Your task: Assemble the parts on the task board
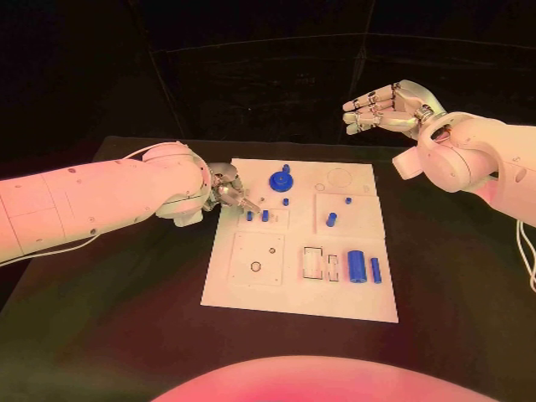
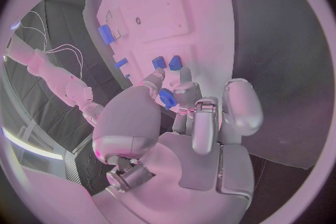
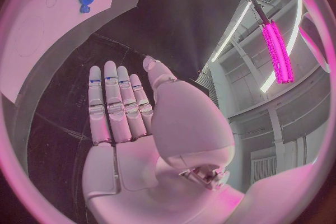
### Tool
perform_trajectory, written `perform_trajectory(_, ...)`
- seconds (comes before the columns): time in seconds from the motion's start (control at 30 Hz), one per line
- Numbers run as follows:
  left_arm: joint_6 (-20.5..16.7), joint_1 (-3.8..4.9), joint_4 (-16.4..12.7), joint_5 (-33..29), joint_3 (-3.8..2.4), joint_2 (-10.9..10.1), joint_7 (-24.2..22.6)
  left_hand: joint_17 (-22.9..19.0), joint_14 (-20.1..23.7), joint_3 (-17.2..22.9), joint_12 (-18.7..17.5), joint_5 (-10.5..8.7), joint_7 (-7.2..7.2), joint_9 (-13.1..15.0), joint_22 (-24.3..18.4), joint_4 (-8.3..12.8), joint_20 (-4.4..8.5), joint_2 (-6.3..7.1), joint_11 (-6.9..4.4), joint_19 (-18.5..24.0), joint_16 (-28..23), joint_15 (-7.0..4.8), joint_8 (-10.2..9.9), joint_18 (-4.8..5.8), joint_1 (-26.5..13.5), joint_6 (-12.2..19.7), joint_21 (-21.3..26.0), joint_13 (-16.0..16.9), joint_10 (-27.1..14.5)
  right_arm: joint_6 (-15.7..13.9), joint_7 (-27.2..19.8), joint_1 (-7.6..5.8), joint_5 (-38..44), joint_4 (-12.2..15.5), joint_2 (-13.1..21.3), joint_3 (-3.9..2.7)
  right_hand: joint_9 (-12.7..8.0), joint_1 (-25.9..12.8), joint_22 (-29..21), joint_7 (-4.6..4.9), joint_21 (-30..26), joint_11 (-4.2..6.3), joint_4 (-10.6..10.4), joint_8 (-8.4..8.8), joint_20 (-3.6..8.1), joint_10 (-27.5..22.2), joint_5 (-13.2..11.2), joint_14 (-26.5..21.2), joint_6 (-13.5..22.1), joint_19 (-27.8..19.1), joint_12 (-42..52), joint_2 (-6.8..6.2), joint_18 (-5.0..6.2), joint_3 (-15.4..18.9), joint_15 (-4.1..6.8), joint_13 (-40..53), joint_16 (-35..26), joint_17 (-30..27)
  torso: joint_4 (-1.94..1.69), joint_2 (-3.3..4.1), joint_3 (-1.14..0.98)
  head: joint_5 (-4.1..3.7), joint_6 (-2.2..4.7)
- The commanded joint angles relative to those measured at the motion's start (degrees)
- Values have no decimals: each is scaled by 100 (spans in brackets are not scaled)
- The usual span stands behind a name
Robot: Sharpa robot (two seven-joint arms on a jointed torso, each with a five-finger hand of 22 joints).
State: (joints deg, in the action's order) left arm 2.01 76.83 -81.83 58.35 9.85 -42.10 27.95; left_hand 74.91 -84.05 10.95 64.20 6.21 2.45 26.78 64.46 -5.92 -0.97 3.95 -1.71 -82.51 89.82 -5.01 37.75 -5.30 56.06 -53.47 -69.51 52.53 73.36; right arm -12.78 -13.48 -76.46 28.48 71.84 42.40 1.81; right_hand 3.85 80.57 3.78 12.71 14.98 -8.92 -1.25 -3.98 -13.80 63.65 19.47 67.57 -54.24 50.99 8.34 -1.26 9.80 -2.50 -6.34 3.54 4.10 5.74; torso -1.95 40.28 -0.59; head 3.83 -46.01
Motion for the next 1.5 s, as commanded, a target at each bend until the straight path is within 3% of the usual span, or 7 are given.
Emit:
perform_trajectory(0.03, -737, 9, -24, -434, -8, -49, -624, 1433, -573, -165, -315, 7, 35, -15, -386, -63, -27, -51, 40, 155, -27, 17, -16, -93, 162, 138, 354, -406, -262, 42, -36, -13, 3, 4, -6, -4, 2, -76, -1, 8, -25, -11, -25, -6, 13, -48, 41, -4, 28, 41, -21, -6, 77, -4, -28, -1, -32, -9, 1, 0, -1, 12, 8)
perform_trajectory(0.13, -939, 14, -62, -678, -14, -100, -916, 1315, -539, -325, -494, 15, 73, -31, -592, -147, -55, -122, 72, 223, -100, 40, -15, -130, 286, 246, 560, -651, -426, 35, -40, -13, 3, 2, -8, -4, 2, -86, -1, 9, -30, -12, -29, -6, 12, -49, 44, -4, 29, 43, -20, -5, 77, -4, -29, 0, -32, -11, 2, -1, 1, -12, 12)
perform_trajectory(0.3, -1211, 28, -64, -1003, -18, -102, -1478, 155, -108, -559, -1224, 28, 328, -248, -2230, -190, -206, -193, 311, 906, -910, 230, -288, -406, 694, 819, 2138, -1516, -1284, 24, -43, -13, 3, -9, -14, -4, 2, -93, -1, 9, -32, -12, -31, -6, 12, -50, 48, -5, 29, 44, -20, -4, 77, -4, -29, 0, -32, -13, 1, -3, -9, -17, 36)
perform_trajectory(0.5, -1082, 33, 52, -632, -17, 92, -2376, -2058, 1193, 220, -2084, 52, 645, -715, -3053, 630, -404, -441, 523, 1587, -2786, 461, -713, -501, 2352, 1071, 3234, -2151, -2197, 13, -50, -13, 4, -20, -24, -4, 2, -95, -1, 8, -36, -11, -32, -7, 12, -50, 55, -5, 29, 45, -19, 0, 77, -8, -28, 0, -32, -14, 6, 6, 0, -60, 88)
perform_trajectory(0.63, -943, 33, 203, 81, -13, 301, -2769, -2937, 1669, 692, -2844, 27, 716, -1210, -3193, 814, -483, -105, 672, 1683, -3519, 568, -1160, -526, 2433, 777, 3456, -2897, -2291, 13, -55, -13, 9, -32, -40, -4, 3, -96, -1, 8, -37, -11, -32, -7, 11, -50, 57, -5, 29, 46, -19, 0, 77, -9, -28, 0, -32, -15, 8, 2, -1, -69, 111)
perform_trajectory(1.03, -726, -9, 729, 1881, -5, 877, -2933, -1803, 457, 799, -3977, -11, 682, -1963, -3124, 797, -544, 301, 770, 921, -2034, 592, -1933, -515, 2152, 487, 3190, -4182, -2398, 16, -66, -13, 25, -41, -78, -3, 3, -95, -1, 6, -41, -9, -30, -7, 11, -51, 65, -5, 28, 47, -18, 3, 77, -14, -27, 0, -32, -16, 0, 2, -5, -116, 173)
perform_trajectory(1.5, -641, -137, 1150, 2421, -7, 1274, -2716, -1278, 97, 578, -4000, -297, 605, -2193, -2504, 818, -502, 254, 711, 464, -1423, 537, -2148, -423, 2199, 158, 2526, -4505, -2187, 12, -57, -13, 56, -48, -114, -3, 3, -94, 0, 4, -45, -7, -27, -8, 12, -51, 71, -5, 28, 49, -17, 5, 78, -20, -26, 0, -32, -18, 4, 6, -7, -120, 181)
